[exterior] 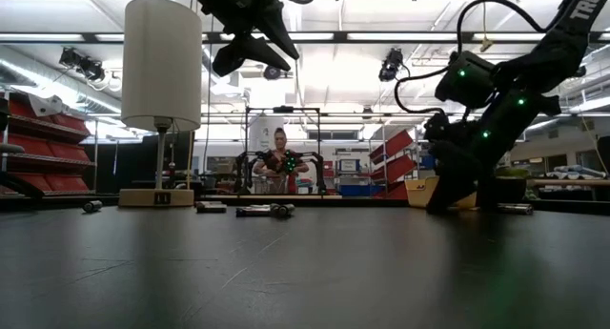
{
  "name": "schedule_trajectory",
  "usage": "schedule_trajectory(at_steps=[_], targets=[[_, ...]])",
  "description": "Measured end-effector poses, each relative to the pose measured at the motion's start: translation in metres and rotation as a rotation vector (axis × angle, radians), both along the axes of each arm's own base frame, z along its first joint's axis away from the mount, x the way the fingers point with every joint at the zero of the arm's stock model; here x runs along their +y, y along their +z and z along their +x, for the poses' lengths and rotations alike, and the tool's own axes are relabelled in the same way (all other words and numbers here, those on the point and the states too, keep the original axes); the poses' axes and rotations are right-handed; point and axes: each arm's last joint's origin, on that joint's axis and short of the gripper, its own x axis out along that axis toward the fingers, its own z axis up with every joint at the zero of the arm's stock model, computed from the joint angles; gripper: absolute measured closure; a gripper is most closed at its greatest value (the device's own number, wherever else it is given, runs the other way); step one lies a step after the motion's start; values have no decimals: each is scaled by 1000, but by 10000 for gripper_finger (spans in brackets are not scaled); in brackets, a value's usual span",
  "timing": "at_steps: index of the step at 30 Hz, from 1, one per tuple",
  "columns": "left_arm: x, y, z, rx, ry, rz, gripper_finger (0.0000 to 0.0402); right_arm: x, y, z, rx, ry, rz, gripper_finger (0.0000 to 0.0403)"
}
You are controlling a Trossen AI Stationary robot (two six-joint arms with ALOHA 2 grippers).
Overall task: Sort batteries
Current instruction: Put the black battery into the yellow bin
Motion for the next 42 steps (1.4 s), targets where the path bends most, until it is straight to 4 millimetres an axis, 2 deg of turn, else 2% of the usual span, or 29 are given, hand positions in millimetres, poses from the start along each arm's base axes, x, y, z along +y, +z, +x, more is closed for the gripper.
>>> schedule_trajectory(at_steps=[4, 7, 10, 13, 15, 21, 27, 30, 36, 42], targets=[[0, 0, 0, 0, 0, 0, 280, -2, 18, 12, -56, 36, 31, 376], [0, 0, 0, 1, -3, 3, 280, -11, 45, 27, -185, 27, -14, 376], [0, 0, 0, 1, -3, 4, 280, -20, 66, 31, -248, 11, -38, 376], [0, 0, 0, 1, -3, 4, 280, -28, 95, 34, -350, 33, -65, 376], [0, 0, 0, 1, -3, 4, 280, -35, 109, 29, -335, -1, -57, 376], [0, 0, 0, 0, -4, 6, 280, -63, 131, -3, -156, -215, 38, 376], [0, 0, 0, -2, -4, 6, 280, -88, 128, -30, -79, -373, 69, 376], [0, 1, 1, -16, -4, 9, 280, -100, 119, -37, -38, -410, 73, 374], [0, 3, 2, -33, -1, 8, 280, -118, 94, -34, 56, -401, 108, 357], [0, 3, 2, -34, 8, -4, 280, -124, 69, -24, 127, -355, 161, 346]])
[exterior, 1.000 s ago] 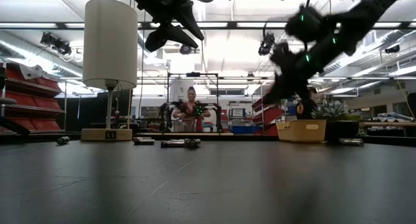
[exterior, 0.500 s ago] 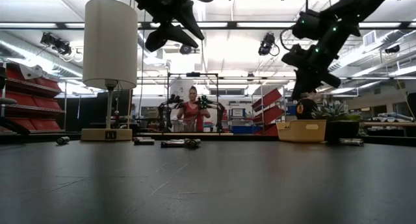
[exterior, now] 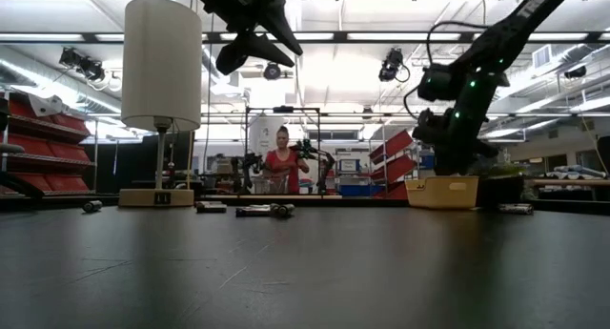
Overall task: Sort batteries
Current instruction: Put the black battery into the yellow bin, then put the silver battery into the blue bin
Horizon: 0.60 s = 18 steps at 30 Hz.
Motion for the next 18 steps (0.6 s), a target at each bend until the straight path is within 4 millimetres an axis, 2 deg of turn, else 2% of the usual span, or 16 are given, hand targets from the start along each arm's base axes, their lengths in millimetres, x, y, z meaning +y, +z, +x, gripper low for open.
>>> schedule_trajectory(at_steps=[3, 6, 13, 18], targets=[[0, 0, 0, -1, 4, -6, 280, 0, -4, 1, 12, 1, 13, 338], [0, 0, 0, 0, 3, -6, 280, 1, 1, 0, 2, 5, -1, 330], [0, 0, 0, 3, -12, 5, 280, 4, 35, -4, -78, 24, -106, 305], [0, 0, 0, 4, -16, 7, 280, 7, 59, -6, -77, 33, -112, 293]])
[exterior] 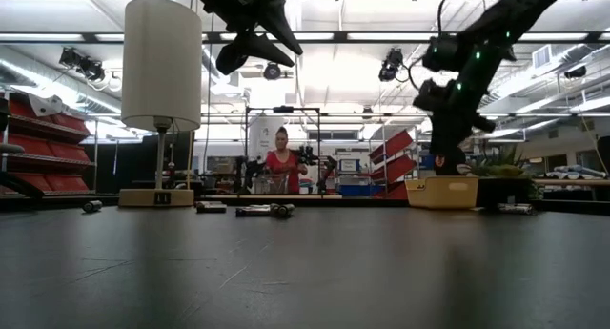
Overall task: Sort batteries
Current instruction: Put the silver battery into the blue bin
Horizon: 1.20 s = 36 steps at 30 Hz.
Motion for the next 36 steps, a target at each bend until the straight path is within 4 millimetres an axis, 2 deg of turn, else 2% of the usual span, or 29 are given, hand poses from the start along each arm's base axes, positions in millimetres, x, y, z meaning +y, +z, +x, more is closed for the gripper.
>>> schedule_trajectory(at_steps=[4, 8, 12, 17, 22, 30, 36], targets=[[0, 0, 0, 0, 0, 0, 280, 11, 36, 0, -54, 31, -59, 296], [0, 0, 0, 3, -2, 3, 280, 38, 71, -5, -106, 109, -123, 298], [0, 0, 0, 5, -3, 4, 280, 74, 81, -26, -107, 157, -93, 298], [1, 0, 0, 12, -2, 41, 280, 112, 63, -53, -176, 85, 20, 298], [1, 0, 0, 16, -15, 61, 280, 131, 35, -59, -230, 4, 151, 298], [1, 0, 0, 19, -31, 72, 280, 141, -19, -56, -105, -89, 350, 298], [1, 0, 0, 19, -32, 72, 280, 136, -42, -51, 26, -98, 399, 298]])
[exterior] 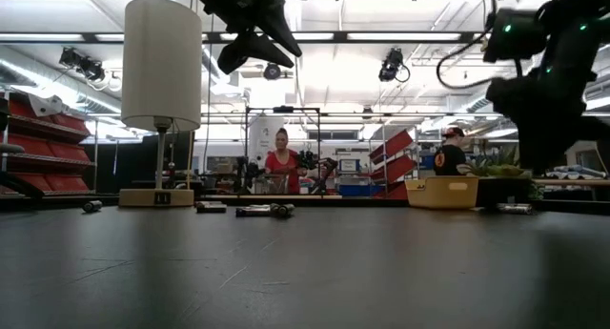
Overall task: Sort batteries
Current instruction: Put the silver battery into the blue bin
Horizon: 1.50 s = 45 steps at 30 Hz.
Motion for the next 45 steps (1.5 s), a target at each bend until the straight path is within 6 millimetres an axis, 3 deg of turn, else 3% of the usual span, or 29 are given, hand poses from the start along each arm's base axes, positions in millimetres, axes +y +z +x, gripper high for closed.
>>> schedule_trajectory(at_steps=[7, 15, 45], targets=[[-1, 0, 0, -2, -21, -14, 280, -14, -10, 14, 110, 45, 0, 298], [-1, 0, 0, -1, -26, -12, 280, -23, -14, 31, 85, 150, 7, 298], [-1, 0, 0, 1, -26, -12, 280, -35, -50, 50, 249, 183, 8, 298]])
